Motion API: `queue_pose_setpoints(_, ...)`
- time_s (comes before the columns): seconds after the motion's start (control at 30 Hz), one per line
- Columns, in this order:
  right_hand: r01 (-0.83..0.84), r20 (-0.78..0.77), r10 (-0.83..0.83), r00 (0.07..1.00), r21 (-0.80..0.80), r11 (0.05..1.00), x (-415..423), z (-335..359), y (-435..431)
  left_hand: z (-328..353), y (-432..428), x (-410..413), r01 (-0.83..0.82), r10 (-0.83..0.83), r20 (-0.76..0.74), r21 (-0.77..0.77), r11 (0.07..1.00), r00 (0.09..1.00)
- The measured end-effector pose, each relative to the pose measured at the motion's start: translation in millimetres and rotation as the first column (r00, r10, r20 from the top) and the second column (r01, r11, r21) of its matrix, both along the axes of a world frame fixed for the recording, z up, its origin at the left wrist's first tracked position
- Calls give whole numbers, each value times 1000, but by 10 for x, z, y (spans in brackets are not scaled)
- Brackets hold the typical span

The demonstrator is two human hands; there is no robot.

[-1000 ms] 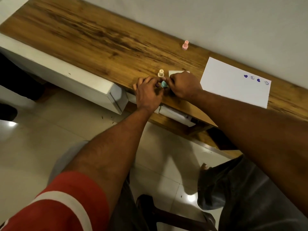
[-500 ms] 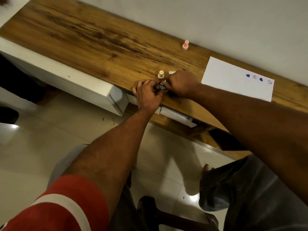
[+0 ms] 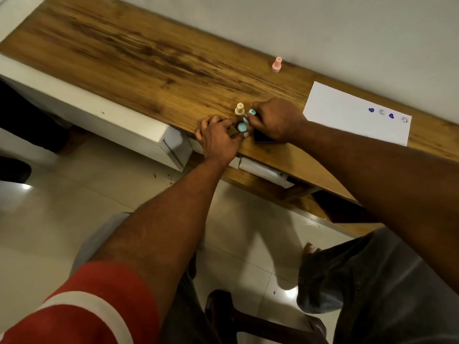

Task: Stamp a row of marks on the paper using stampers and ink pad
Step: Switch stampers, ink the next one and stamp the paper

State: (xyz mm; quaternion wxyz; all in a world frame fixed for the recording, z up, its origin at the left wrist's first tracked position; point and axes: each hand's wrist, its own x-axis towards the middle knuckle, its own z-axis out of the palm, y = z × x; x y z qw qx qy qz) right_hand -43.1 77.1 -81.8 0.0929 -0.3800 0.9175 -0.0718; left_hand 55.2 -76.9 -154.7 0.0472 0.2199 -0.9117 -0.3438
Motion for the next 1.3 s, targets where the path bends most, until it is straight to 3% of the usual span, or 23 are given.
queue_pose_setpoints(0.33,144,-47,-142,989,47,988,-14,-110,508,75,26,60,-8,9,-48,10,1000,999)
queue_pose_setpoints(0.47,199,-79,-197,977,28,980,37,-167,613,130,99,129,109,-131,-173,-131,985,976)
queue_pose_setpoints(0.53,209,-103,-206,973,23,978,69,-196,649,181,159,79,219,-259,-132,-256,942,957)
queue_pose_setpoints(0.63,205,-137,-197,971,48,978,69,-250,678,254,281,-83,343,-358,44,-418,841,933)
queue_pose_setpoints(0.7,199,-137,-187,973,84,976,76,-262,683,264,354,-168,387,-365,141,-464,797,920)
queue_pose_setpoints(0.8,165,-152,-144,978,134,977,114,-233,674,263,414,-207,397,-339,207,-445,803,918)
queue_pose_setpoints(1.0,260,-340,-342,876,-264,929,-23,191,417,365,449,-303,334,-248,257,-385,860,934)
queue_pose_setpoints(1.03,264,-299,-321,899,-215,940,47,86,413,379,455,-312,320,-234,257,-373,871,938)
queue_pose_setpoints(1.13,296,-105,-283,953,141,945,381,-299,441,410,483,-324,307,-223,265,-339,889,938)
queue_pose_setpoints(1.3,299,-164,-268,949,204,932,273,-378,386,436,503,-337,304,-213,280,-339,890,936)
